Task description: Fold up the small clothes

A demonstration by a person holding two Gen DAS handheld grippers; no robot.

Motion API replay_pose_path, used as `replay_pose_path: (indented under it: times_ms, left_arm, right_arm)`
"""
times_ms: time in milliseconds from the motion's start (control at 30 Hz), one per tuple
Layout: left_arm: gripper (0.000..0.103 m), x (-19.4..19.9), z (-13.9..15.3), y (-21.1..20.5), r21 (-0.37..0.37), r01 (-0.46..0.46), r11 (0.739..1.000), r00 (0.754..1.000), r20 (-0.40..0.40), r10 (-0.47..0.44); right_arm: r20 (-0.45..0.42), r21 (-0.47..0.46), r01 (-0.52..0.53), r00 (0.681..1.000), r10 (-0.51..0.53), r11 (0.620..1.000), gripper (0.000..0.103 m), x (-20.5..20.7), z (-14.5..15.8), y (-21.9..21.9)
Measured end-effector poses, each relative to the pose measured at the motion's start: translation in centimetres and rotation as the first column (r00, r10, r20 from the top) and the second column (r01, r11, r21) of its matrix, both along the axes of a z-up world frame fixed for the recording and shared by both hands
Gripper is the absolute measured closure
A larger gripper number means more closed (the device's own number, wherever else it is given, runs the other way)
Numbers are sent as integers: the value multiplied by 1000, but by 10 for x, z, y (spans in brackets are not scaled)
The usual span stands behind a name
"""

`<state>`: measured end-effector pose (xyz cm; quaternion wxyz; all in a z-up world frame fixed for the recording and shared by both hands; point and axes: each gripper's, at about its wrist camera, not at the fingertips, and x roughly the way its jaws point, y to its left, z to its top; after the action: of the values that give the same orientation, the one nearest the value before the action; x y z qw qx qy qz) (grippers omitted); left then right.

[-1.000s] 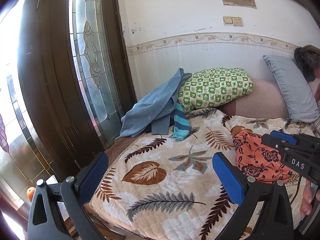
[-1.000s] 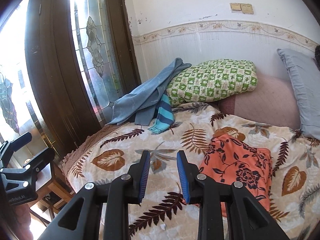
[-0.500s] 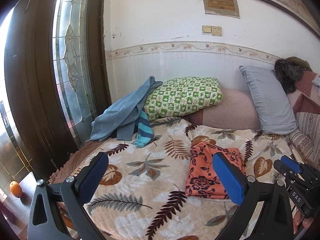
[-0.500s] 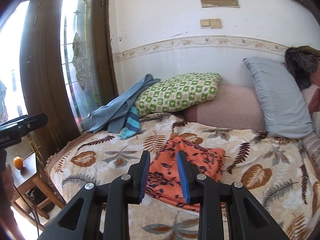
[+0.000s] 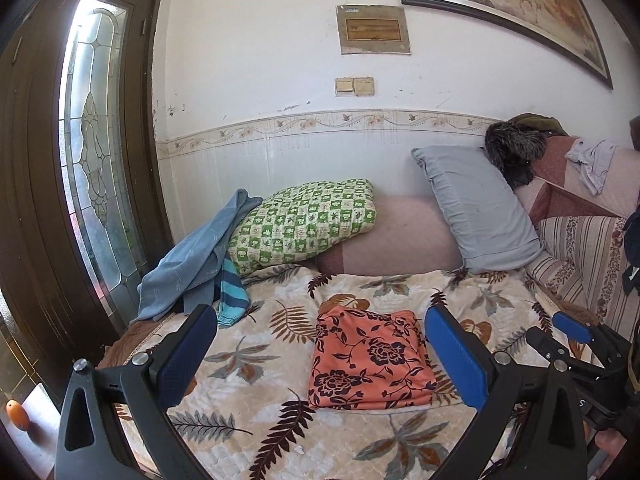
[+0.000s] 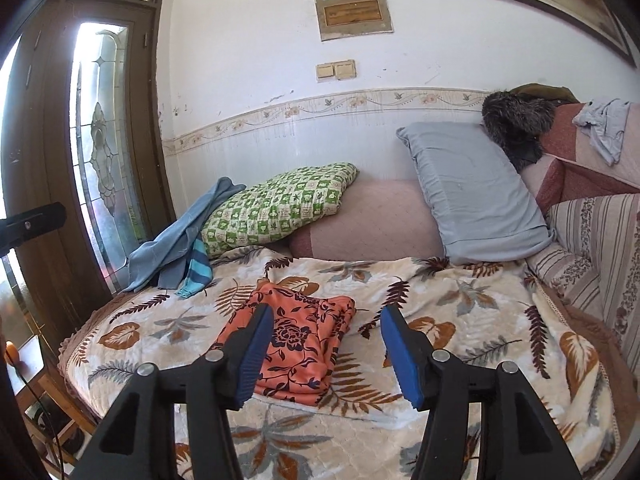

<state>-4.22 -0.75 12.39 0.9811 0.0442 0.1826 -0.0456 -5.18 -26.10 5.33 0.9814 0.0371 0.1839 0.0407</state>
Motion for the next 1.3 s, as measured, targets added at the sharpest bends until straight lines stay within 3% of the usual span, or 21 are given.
replay_pose_path:
  times_ms: [167, 400, 600, 833, 1300]
  left_arm:
    - [0, -8, 3, 25, -15, -58, 998, 998, 11, 58]
    - [0, -14, 3, 65, -56, -136, 989, 991, 5, 136]
    - [0, -22, 8, 83, -95, -172, 981, 985, 6, 173]
    - [0, -35, 22, 77, -66, -184, 981, 981, 56, 188]
    - [0, -50, 43, 39, -25, -113, 993, 986, 121, 116]
  right_arm:
    - [33, -51, -52, 998, 54, 997, 43, -9, 13, 33]
    - [28, -28, -113, 993, 113, 993, 43, -24, 27, 60]
    - [46, -88, -131, 990, 135, 988, 43, -44, 36, 78]
    - [63, -90, -152, 986, 157, 984, 43, -58, 44, 81]
    - [88, -45, -166, 982, 169, 985, 43, -70, 47, 66]
